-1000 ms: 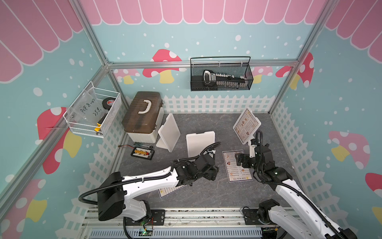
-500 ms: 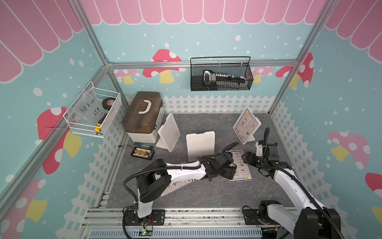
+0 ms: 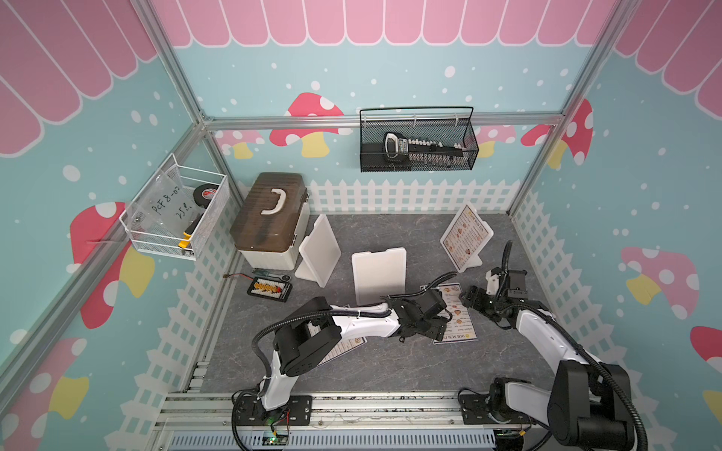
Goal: Insert the menus into the narrow rack
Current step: Pick up the menu from the center of the board.
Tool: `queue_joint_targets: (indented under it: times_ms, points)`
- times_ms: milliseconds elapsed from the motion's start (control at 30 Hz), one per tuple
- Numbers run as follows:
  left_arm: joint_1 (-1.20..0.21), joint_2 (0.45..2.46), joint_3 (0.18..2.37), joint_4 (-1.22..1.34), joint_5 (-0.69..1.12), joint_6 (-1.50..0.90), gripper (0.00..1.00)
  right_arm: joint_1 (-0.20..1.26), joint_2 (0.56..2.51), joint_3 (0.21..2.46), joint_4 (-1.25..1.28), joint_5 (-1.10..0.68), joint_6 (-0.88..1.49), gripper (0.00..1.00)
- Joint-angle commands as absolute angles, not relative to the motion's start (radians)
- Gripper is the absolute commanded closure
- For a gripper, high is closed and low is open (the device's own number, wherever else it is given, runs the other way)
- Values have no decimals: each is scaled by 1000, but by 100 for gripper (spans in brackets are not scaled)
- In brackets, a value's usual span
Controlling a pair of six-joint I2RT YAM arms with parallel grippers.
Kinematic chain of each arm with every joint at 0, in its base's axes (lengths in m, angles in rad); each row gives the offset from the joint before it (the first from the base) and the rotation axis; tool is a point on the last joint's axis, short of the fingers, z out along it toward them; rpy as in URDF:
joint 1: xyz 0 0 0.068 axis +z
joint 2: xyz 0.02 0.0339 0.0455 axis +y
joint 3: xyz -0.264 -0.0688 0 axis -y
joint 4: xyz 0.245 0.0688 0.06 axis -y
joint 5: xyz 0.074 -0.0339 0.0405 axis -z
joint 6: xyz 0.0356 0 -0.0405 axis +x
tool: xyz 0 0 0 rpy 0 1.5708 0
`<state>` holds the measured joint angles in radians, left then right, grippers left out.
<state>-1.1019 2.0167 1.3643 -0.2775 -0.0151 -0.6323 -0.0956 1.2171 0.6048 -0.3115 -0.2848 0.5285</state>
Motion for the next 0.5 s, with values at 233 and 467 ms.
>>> queue_joint_targets:
  times_ms: [233,467]
  points:
    - [-1096,2061,1416,-327,-50,-691,18,-135,1293,609,-293,-298,525,17]
    - [-1093,2084,1433,-337,-39,-707,15,-139,1328,604,-293,-301,528,17]
